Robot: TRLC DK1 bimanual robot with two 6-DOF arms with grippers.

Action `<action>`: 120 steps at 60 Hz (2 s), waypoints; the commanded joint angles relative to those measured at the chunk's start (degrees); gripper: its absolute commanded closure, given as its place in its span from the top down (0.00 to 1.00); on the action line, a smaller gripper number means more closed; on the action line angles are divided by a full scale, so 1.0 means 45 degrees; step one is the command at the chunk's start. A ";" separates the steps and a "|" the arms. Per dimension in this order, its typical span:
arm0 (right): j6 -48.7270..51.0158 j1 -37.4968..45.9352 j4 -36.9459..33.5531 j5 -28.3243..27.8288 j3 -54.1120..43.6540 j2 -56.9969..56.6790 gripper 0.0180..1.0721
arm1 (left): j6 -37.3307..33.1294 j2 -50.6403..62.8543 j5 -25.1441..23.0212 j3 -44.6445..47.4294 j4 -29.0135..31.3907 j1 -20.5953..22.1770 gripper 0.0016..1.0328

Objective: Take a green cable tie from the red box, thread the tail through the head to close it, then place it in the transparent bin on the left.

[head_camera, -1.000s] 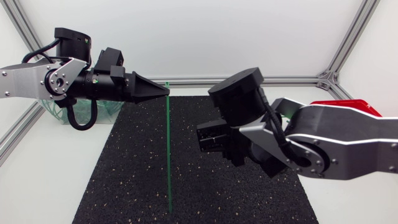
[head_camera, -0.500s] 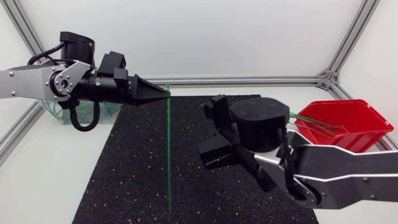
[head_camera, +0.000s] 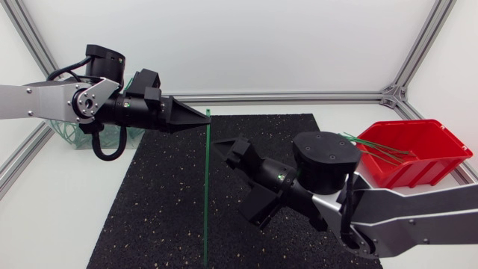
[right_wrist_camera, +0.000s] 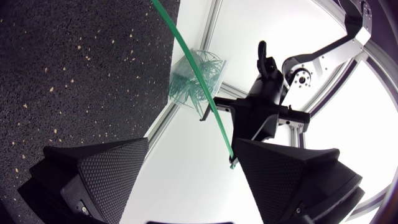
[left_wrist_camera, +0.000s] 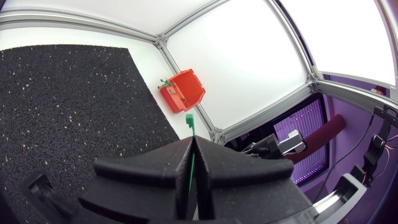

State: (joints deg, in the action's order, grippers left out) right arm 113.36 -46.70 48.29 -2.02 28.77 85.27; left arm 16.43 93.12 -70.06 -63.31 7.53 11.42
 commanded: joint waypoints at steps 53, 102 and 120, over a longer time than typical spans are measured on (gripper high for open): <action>0.2465 0.0299 0.0342 -0.5215 -0.0828 0.1792 0.97 | -0.0213 0.1650 -0.0192 -0.1244 0.0124 -0.0057 0.03; 0.2465 -0.0853 0.1573 -0.4902 -0.1238 0.3511 0.57 | -0.0095 0.2646 -0.0622 -0.1947 0.1003 -0.0311 0.03; 0.2465 -0.0853 0.1612 -0.4980 -0.1140 0.3296 0.40 | -0.0095 0.2666 -0.0622 -0.1888 0.1022 -0.0233 0.03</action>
State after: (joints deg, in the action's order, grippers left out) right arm 123.07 -50.89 54.72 -24.21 22.98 100.20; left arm 16.45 103.79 -71.79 -71.24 11.60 9.98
